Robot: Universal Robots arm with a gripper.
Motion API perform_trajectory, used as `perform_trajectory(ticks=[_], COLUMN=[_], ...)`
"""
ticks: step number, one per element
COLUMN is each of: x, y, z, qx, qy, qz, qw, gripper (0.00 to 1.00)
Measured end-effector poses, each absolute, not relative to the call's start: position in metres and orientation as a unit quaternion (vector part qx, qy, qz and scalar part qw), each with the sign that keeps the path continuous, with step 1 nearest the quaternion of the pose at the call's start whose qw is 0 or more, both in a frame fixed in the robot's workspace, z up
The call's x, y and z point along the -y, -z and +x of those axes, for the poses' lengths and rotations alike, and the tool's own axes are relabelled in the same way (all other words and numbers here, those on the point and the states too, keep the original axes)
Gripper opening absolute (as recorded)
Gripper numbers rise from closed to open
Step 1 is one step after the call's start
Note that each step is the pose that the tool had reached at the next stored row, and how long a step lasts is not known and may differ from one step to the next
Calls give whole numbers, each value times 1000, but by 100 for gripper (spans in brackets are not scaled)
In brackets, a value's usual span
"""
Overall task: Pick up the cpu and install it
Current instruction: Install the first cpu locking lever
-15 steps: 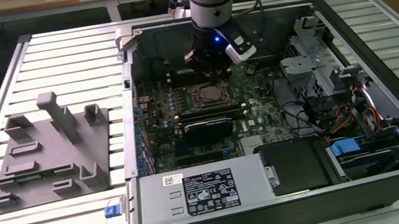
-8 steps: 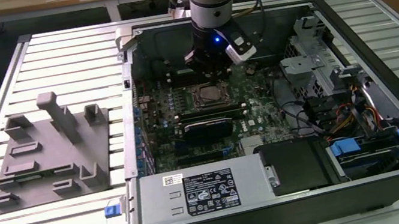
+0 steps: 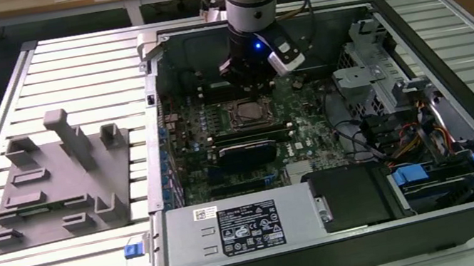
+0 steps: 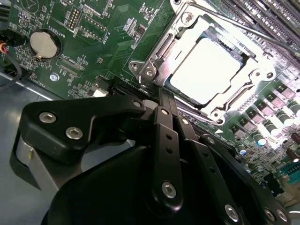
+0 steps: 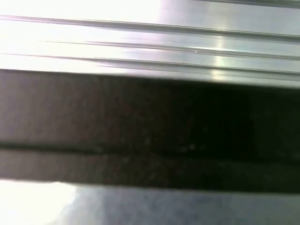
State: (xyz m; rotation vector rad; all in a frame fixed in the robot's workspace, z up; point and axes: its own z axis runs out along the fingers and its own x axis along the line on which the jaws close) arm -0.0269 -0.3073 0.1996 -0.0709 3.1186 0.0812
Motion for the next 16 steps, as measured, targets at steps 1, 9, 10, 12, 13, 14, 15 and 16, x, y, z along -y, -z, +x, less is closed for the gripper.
perform_trajectory(ticks=[1, 9, 10, 12, 13, 14, 15, 16], x=[307, 307, 307, 307, 307, 307, 307, 307], y=[-199, -195, -195, -195, -195, -195, -195, -195], z=[-27, -26, -26, -26, -26, -26, -26, -26], qx=[-999, -1000, -1000, -999, -999, -999, -999, -999], qy=[-24, -18, -18, -22, -26, -30, -34, -38], qz=[-23, -23, -23, -23, -23, -23, -23, -23], qw=[10, 10, 10, 9, 9, 9, 8, 8], gripper=[11, 11, 11, 11, 11, 11, 11, 11])
